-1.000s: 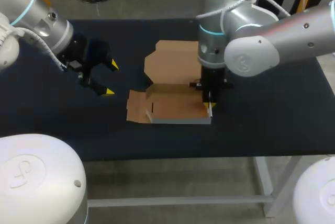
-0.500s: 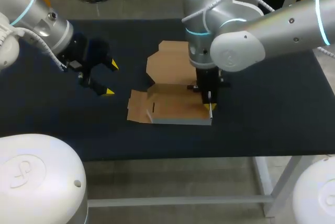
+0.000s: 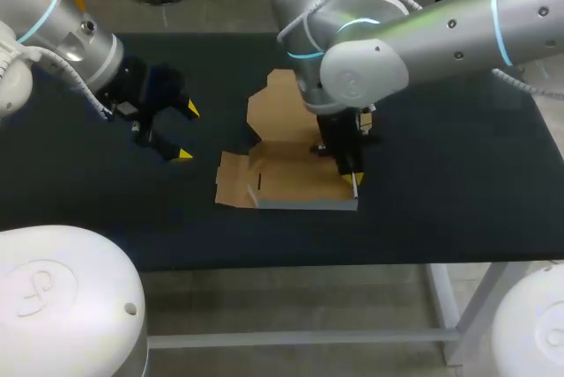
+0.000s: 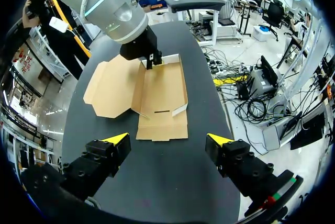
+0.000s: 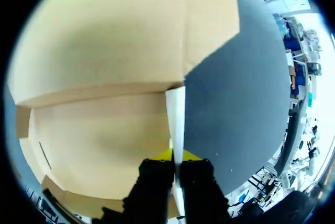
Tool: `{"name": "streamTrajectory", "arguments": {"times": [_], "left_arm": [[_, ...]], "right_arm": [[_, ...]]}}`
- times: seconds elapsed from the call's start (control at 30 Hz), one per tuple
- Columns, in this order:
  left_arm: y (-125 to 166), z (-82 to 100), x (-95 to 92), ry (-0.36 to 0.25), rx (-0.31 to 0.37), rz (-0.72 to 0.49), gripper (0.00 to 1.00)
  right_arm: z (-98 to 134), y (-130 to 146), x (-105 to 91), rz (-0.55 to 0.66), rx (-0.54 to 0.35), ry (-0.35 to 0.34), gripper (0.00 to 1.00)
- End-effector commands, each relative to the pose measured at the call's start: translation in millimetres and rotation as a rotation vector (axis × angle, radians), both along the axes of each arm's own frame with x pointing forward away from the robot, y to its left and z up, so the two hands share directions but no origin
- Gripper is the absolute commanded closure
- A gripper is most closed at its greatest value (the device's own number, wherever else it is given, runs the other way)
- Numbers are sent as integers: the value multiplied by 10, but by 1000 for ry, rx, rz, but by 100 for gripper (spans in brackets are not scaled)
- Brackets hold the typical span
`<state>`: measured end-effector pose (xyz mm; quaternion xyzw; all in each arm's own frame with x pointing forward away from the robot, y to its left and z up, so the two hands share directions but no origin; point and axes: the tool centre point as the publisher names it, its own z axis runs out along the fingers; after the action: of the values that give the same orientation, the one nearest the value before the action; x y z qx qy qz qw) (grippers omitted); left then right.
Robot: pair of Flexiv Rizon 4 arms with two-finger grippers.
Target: Assemble the packaging by folding the flat box into shape, placing the metal phone stand inside, and closing the box properly
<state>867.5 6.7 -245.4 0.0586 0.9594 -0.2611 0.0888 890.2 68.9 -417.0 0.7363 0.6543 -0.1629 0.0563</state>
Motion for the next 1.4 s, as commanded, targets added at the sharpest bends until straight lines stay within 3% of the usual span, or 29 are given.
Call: {"name": "streamTrajectory", "arguments": {"times": [0.03,0.17,0.4,1.4], "left_arm": [[-1,9,1,2,4,0,0],[-1,9,1,2,4,0,0],[-1,9,1,2,4,0,0],[-1,9,1,2,4,0,0]], "right_arm": [[-47,-9,-22,28,-14,4,100],[-4,-11,-66,71,104,-24,100],[69,26,-97,122,188,-52,100],[9,80,-161,127,227,-53,100]]}}
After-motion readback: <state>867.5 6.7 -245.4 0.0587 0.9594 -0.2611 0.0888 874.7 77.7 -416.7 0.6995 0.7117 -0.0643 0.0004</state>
